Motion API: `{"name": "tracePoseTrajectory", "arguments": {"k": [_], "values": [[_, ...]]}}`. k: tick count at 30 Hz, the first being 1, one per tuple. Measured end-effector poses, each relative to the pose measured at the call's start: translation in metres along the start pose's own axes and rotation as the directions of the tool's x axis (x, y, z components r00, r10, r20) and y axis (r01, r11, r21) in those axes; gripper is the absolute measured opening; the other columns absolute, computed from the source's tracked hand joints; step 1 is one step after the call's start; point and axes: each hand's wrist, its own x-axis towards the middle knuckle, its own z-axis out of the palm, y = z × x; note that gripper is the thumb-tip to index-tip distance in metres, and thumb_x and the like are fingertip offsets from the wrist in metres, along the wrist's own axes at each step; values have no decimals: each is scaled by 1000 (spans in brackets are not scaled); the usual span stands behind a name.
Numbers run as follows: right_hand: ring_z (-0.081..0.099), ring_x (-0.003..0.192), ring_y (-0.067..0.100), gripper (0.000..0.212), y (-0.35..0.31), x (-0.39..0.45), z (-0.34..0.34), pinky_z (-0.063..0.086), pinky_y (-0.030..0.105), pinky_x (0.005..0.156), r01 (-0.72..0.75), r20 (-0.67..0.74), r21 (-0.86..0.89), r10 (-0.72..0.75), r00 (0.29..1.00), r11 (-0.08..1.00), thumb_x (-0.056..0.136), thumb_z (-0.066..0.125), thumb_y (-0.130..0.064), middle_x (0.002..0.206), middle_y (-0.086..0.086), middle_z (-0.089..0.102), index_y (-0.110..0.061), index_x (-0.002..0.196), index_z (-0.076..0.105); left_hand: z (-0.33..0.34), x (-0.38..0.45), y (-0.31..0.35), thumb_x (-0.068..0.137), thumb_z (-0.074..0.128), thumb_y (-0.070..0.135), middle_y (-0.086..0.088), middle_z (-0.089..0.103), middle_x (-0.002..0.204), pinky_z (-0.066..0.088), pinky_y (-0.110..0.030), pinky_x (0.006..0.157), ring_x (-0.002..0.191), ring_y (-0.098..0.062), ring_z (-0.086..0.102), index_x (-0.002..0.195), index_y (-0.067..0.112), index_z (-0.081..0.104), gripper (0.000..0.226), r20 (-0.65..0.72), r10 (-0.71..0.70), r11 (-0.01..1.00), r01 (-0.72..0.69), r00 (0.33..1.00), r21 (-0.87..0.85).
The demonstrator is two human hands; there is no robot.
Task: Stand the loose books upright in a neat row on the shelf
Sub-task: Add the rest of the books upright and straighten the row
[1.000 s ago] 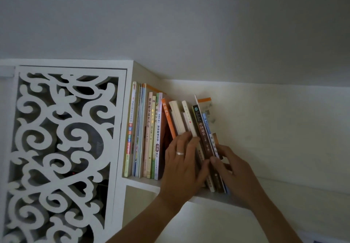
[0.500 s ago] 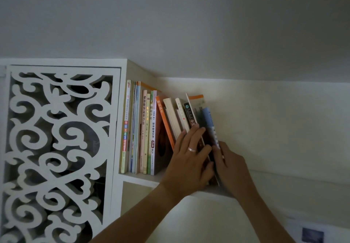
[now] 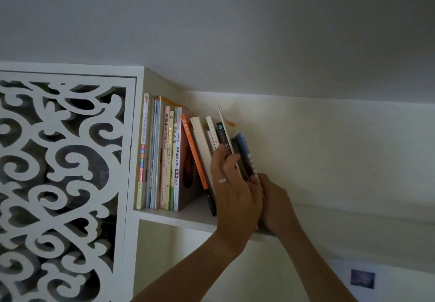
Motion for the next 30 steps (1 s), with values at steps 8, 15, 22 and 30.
{"name": "tracePoseTrajectory", "arguments": {"k": [8,15,22,30], "values": [[65,73,18,39,-1,0,3,53,39,71,-37,-25,56,39,999,998,108,33,-49,79,-4,69,-25,91,59,-12,10,11,97,61,25,-9,53,135,60,-26,84,113,-21,63,137,12,44,46,216,-246,962,213,945,169],[60,76,23,22,-3,0,0,47,35,67,-30,28,-131,34,999,991,108,41,-35,91,1,66,-19,98,52,-21,22,22,96,62,26,-12,58,128,63,-41,83,109,-28,67,145,12,30,60,298,-321,946,287,899,153],[63,84,34,54,-9,-1,-5,52,44,79,-128,-4,-64,128,992,990,107,23,-53,87,11,66,-12,95,56,-58,43,36,101,50,12,-7,60,120,63,-35,80,97,-19,65,136,14,41,36,228,-291,956,275,929,102],[59,110,39,63,-21,2,16,49,48,94,-157,-55,-85,152,987,984,102,22,-59,114,18,62,-12,121,59,-130,69,37,98,46,7,-7,55,137,62,-32,64,92,-17,66,148,23,33,54,171,-136,991,136,976,9]]}}
